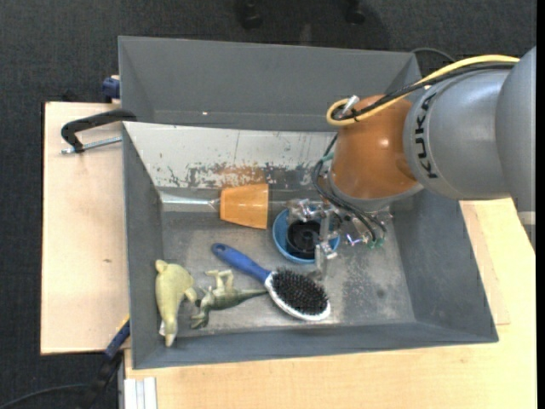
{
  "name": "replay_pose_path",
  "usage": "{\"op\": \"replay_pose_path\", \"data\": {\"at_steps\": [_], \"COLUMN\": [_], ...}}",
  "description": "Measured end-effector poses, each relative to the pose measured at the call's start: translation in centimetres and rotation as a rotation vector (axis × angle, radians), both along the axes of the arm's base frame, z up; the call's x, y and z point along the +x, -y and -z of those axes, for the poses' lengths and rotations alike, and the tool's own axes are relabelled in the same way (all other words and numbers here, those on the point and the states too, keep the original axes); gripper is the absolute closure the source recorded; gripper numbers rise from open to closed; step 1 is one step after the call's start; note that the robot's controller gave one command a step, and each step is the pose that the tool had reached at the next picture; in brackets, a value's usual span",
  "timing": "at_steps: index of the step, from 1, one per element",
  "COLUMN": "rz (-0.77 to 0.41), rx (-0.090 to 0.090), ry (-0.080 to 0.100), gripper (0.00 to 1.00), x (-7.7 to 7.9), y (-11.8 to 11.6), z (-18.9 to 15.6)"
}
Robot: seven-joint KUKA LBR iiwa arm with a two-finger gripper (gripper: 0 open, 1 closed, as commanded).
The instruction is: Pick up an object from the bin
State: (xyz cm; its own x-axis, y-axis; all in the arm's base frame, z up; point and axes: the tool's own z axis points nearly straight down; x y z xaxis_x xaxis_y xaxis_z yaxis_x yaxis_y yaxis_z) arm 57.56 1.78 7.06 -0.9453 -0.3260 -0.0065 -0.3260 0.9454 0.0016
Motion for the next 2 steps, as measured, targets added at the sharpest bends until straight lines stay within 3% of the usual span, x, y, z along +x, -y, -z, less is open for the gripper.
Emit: {"op": "replay_pose_path", "data": {"at_steps": [1,2], "rz": [0.004,-0.058], "rx": [-0.002,-0.005], "ry": [-0.002,0.008], "gripper": [1.00,1.00], "x": [-0.1,-3.5], "y": [0.3,4.4], "z": [0.0,-13.1]}}
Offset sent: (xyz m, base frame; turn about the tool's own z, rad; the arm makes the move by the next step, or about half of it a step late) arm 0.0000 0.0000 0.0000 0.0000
